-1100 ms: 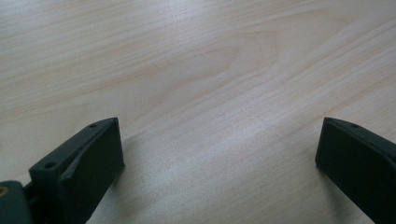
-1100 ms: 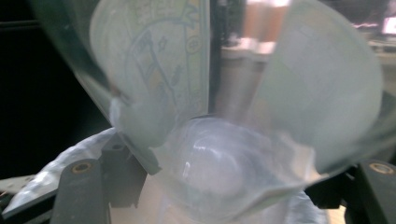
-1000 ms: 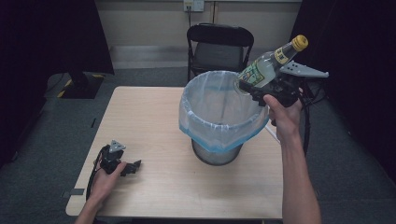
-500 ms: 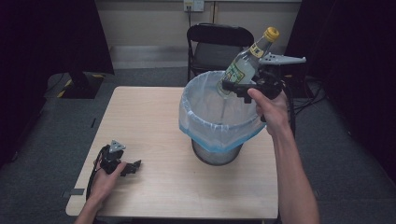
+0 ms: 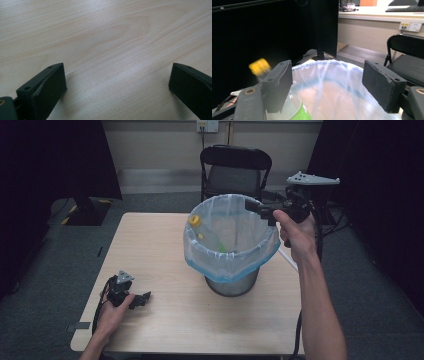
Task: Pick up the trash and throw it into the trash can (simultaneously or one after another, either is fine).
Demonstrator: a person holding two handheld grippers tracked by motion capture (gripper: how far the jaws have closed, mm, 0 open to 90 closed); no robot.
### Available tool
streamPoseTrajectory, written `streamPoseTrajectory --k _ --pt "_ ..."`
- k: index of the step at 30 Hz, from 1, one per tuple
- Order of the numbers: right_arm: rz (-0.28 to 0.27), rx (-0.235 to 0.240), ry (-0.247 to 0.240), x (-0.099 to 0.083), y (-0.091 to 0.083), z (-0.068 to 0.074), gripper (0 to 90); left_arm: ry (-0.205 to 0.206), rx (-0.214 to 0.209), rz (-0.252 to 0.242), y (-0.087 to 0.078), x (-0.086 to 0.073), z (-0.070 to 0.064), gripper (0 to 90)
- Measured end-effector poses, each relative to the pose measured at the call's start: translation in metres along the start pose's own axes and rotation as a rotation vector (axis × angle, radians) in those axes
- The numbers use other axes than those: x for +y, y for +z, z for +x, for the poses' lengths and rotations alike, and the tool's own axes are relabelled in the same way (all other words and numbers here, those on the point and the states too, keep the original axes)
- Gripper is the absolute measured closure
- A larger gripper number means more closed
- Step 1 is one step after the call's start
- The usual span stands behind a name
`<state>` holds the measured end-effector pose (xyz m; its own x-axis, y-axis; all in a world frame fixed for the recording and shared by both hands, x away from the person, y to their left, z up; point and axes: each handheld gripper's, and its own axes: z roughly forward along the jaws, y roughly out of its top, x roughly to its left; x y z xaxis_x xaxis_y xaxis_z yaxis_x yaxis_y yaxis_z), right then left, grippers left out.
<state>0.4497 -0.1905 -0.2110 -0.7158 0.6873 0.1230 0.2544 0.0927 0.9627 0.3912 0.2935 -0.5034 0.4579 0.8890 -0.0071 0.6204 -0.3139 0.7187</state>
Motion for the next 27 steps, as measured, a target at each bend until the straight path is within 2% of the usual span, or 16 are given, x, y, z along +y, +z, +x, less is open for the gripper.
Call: streamPoseTrajectory --k 7,20,24,26,27 --pt "-0.012 -0.016 0.002 -0.002 -0.005 -0.005 24.1 -0.005 0.002 -0.002 0.000 0.000 0.000 0.3" --pt "-0.018 -0.081 0.031 -0.015 -0.012 -0.030 23.9 -0.001 0.003 0.000 0.000 0.000 0.000 0.3" --pt "-0.036 -0.123 0.051 -0.023 -0.019 -0.043 25.8 -0.003 0.002 0.000 0.000 0.000 0.000 0.2" --pt "-0.038 -0.129 0.057 -0.025 -0.021 -0.046 26.2 -0.003 0.002 -0.001 0.000 0.000 0.000 0.2" --pt "-0.037 -0.144 0.061 -0.029 -0.024 -0.052 26.4 -0.002 0.002 0.000 0.000 0.000 0.000 0.2"
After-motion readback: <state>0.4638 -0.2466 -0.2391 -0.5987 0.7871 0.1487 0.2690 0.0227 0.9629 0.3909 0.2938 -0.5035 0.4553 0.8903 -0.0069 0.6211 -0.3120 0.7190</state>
